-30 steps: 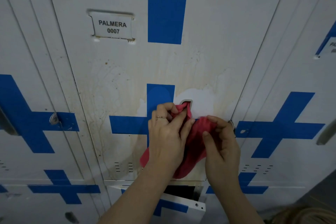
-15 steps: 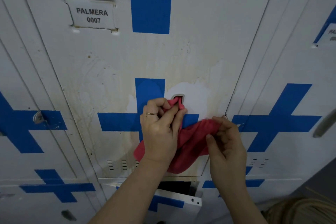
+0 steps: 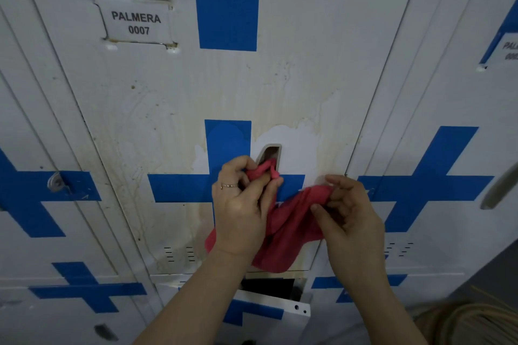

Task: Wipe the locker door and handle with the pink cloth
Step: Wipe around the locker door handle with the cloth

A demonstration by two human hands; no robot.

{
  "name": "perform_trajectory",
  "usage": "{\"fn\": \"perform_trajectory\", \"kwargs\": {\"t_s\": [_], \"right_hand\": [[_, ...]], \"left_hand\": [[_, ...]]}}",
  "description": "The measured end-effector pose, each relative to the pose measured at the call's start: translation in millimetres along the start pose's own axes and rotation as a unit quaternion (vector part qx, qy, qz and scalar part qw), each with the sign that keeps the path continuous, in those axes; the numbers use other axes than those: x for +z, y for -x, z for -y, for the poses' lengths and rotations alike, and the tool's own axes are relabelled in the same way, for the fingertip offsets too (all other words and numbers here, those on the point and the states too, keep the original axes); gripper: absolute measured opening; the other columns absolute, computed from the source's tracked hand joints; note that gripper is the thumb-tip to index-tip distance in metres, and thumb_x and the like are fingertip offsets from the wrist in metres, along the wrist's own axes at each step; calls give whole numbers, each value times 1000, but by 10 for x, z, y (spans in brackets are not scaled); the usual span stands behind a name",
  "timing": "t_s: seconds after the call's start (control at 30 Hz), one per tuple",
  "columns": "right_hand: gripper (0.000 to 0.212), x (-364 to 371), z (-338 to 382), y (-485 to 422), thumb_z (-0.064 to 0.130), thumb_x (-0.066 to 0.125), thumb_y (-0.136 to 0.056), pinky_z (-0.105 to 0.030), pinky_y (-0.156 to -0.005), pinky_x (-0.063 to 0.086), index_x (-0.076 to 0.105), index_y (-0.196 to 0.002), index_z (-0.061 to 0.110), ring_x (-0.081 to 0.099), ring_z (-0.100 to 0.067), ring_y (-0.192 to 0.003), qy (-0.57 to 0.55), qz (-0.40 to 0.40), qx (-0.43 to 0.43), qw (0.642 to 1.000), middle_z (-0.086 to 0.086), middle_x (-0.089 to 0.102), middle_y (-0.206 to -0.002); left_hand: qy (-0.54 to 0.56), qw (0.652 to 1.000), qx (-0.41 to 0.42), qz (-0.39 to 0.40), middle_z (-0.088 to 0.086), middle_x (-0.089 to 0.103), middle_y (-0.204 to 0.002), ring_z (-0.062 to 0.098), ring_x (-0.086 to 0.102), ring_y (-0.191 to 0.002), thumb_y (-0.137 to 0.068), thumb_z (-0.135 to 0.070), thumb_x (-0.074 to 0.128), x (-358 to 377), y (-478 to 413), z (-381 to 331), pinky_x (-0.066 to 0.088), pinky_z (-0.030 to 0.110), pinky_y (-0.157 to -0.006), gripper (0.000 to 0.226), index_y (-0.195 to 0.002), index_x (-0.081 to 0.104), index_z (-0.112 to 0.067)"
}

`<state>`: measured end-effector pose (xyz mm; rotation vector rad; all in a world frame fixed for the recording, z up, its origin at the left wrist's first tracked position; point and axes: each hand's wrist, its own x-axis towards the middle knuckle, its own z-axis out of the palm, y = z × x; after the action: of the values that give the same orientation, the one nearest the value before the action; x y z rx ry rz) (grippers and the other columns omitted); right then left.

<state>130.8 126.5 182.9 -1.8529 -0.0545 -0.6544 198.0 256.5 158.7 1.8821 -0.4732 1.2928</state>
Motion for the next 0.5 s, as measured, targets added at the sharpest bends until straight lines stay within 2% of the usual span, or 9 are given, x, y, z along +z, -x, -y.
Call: {"fn": "perform_trajectory", "kwargs": {"t_s": [0.1,0.17,0.27,0.33,0.37,0.43,0.5], "right_hand": [[44,-74,90,-94,6,69,-77,-15,-68,53,49,-96,39,62,-4,-74,86,17,-29,996,12,61,-76],[36,-141,156,-162,10,71,-76,-18,-67,53,53,-96,33,62,-4,-73,128,15,-51,990,13,61,-74],[26,-255,226,-273,12,69,-78,-19,-63,53,56,-95,26,61,-6,-73,150,-55,-102,982,12,61,-76],[16,-308,247,-355,17,65,-83,-20,-64,52,58,-97,16,60,-14,-74,163,-113,-162,967,0,62,-83],[17,-318,253,-400,20,62,-84,-19,-69,50,59,-99,11,59,-19,-78,177,-140,-193,955,-6,62,-90],[24,-327,259,-535,22,58,-86,-15,-82,39,58,-104,6,53,-26,-96,216,-193,-253,923,-15,59,-105],[27,-312,321,-720,22,57,-88,-27,-95,35,55,-112,8,40,-28,-113,236,-245,-325,883,-17,50,-125]], "left_hand": [[-67,997,35,29,1,40,-104,11,39,-68,-85,-28,57,-37,162,106,46,35,-55,33,-73,71,0],[-101,994,36,34,3,40,-108,12,42,-72,-89,-30,52,-42,279,126,51,34,-60,36,-80,72,-3],[-153,987,34,33,7,38,-120,15,45,-87,-95,-33,42,-10,357,37,50,33,-70,38,-100,69,-6],[-166,985,31,18,10,34,-127,21,43,-102,-93,-32,43,46,258,-75,43,33,-78,32,-114,57,-13],[-155,988,21,8,9,33,-128,23,42,-106,-95,-33,40,70,170,-131,39,34,-81,30,-117,51,-15],[-119,993,5,-11,6,34,-126,24,47,-100,-101,-35,30,92,4,-198,31,31,-84,28,-118,45,-19],[-120,993,20,-9,5,35,-124,19,47,-92,-101,-35,29,59,-35,-198,27,28,-84,30,-119,47,-17]]}}
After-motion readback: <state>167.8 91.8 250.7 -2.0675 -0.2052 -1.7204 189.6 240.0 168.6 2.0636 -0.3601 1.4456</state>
